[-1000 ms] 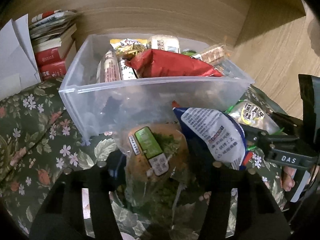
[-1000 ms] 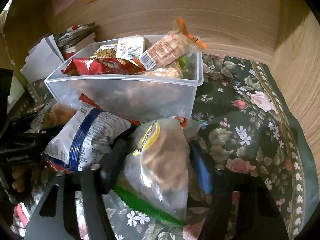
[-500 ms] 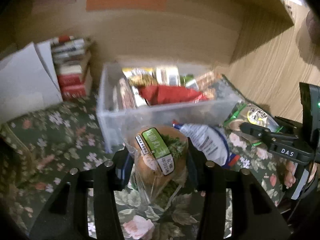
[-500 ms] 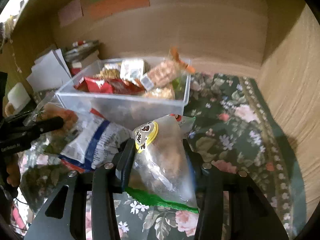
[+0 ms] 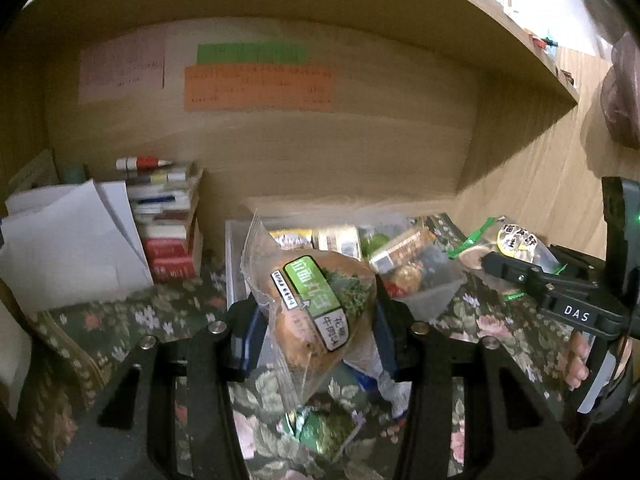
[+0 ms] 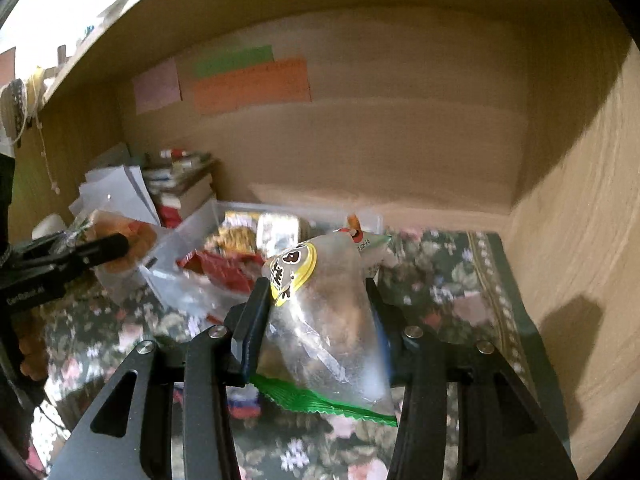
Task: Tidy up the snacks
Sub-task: 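Lower the bread bag into the box with left tool while right tool drops the pastry bag in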
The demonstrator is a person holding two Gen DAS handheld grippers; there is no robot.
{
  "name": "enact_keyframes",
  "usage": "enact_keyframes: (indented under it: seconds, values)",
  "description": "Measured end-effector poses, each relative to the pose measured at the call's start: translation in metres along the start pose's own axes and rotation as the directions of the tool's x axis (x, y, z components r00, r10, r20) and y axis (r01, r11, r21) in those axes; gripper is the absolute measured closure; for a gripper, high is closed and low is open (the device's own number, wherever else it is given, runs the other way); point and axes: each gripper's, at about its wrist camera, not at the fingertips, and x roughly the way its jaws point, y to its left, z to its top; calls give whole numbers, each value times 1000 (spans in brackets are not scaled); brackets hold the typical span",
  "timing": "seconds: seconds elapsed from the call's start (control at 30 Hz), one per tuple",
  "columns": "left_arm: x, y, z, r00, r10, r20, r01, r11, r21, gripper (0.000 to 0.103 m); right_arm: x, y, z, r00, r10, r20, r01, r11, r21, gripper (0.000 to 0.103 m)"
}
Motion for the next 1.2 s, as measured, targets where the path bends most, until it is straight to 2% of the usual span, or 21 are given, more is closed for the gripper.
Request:
enact_keyframes:
  seconds: [0.23,0.47,0.8,1.2]
  values:
    - [18,6,14,1000,26,13,-26,1000,-2,56,15,14,25,999,21,31,-21,1000,-22,62]
    - [39,14,27,999,32,4,-32,999,-12,56,39,27,43,1000,16,24,-14,997,-74,62]
    - [74,25,33,998,47,-44,-48,998,-28,56,85,25,51,999,3,-45,-6,998,-62,62]
    - [114,36,26,993,45,-113,-52,997,-57,55,127,29,40,990,1,-143,-9,998,-58,61]
